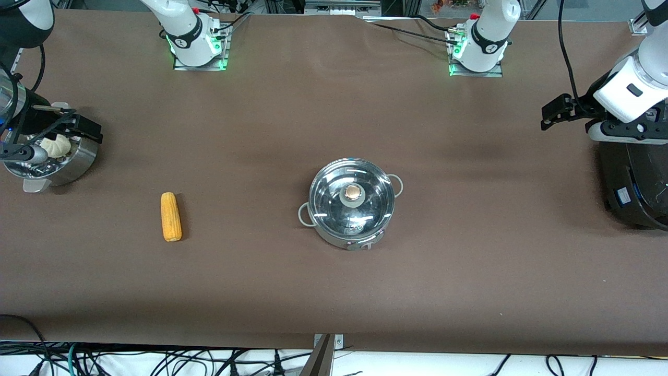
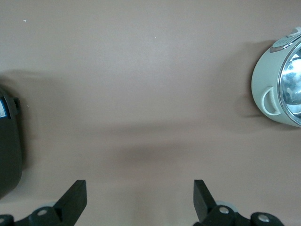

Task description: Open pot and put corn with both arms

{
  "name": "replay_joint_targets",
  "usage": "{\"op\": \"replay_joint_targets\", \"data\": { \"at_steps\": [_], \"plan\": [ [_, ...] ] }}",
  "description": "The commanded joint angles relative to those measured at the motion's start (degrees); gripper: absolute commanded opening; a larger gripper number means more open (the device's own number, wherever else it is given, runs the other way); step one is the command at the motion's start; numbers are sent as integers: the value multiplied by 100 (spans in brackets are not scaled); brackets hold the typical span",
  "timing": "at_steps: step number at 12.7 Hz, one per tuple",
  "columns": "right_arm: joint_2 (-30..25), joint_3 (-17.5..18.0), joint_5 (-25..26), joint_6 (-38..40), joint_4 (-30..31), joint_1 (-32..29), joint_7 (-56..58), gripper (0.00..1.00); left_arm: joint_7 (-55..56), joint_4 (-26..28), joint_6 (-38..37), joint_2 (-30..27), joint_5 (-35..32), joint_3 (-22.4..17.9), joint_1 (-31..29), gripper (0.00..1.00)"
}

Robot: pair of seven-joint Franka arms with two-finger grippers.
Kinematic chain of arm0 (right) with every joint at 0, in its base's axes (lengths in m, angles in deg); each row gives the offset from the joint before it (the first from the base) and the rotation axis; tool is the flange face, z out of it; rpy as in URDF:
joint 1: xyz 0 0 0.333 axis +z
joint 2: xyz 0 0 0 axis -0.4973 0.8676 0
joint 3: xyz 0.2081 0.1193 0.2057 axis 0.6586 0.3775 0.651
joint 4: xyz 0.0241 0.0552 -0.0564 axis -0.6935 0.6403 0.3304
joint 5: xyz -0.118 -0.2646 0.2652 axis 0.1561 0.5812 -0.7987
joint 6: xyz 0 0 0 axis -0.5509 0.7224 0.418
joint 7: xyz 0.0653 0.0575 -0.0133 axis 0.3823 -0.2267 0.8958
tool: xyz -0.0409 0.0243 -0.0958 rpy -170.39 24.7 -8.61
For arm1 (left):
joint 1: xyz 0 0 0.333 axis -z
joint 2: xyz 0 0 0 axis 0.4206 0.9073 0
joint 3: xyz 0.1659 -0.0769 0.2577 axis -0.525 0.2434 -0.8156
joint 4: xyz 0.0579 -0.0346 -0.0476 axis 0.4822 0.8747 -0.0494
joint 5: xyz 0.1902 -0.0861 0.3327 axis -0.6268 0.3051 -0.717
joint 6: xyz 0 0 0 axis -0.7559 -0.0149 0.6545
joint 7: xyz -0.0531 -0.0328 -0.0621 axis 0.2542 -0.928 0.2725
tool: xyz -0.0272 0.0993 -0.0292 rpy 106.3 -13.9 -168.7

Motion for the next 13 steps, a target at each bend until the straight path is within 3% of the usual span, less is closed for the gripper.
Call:
{"op": "replay_joint_targets", "data": {
  "at_steps": [1, 13],
  "plan": [
    [64, 16, -106, 39, -152, -27, 4, 100, -35, -129, -107, 70, 3, 18, -62, 100],
    [73, 16, -97, 30, -152, -27, 4, 100, -25, -287, -134, 114, -6, 27, -53, 100]
  ]
}}
